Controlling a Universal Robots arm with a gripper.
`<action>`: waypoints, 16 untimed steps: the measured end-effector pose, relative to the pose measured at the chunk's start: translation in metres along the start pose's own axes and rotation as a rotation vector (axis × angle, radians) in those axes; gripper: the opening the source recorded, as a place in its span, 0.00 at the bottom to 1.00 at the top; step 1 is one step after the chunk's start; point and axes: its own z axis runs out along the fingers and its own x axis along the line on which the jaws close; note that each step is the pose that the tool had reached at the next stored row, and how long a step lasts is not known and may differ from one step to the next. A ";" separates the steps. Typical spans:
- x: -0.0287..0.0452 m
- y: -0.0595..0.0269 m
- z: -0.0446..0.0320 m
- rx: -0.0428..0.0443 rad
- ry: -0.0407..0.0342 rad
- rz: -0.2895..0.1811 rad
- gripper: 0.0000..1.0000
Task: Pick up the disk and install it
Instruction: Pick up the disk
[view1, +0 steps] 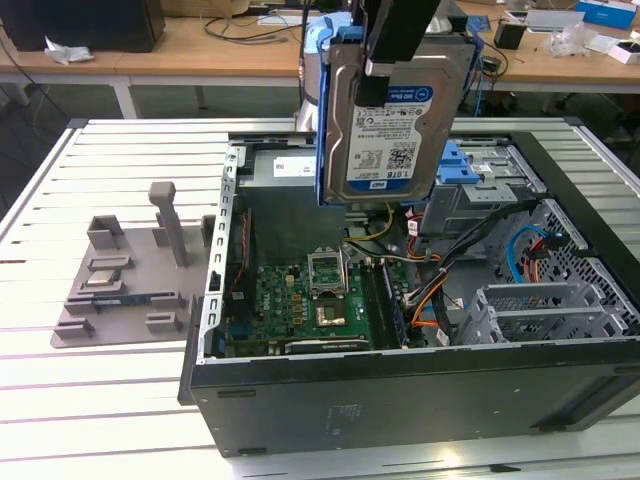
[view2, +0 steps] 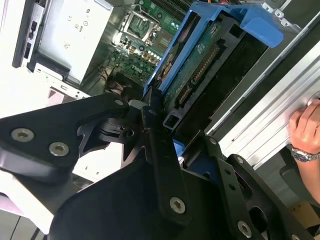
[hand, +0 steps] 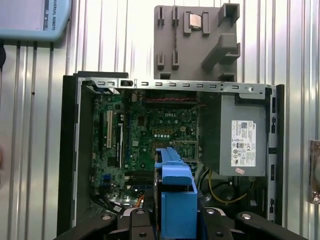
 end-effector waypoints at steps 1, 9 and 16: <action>0.0020 -0.0002 -0.0001 0.0000 0.0001 0.000 0.37; 0.0242 -0.0012 -0.0001 0.0000 0.0000 0.000 0.37; 0.0455 -0.0032 -0.0001 -0.0001 0.0001 0.000 0.37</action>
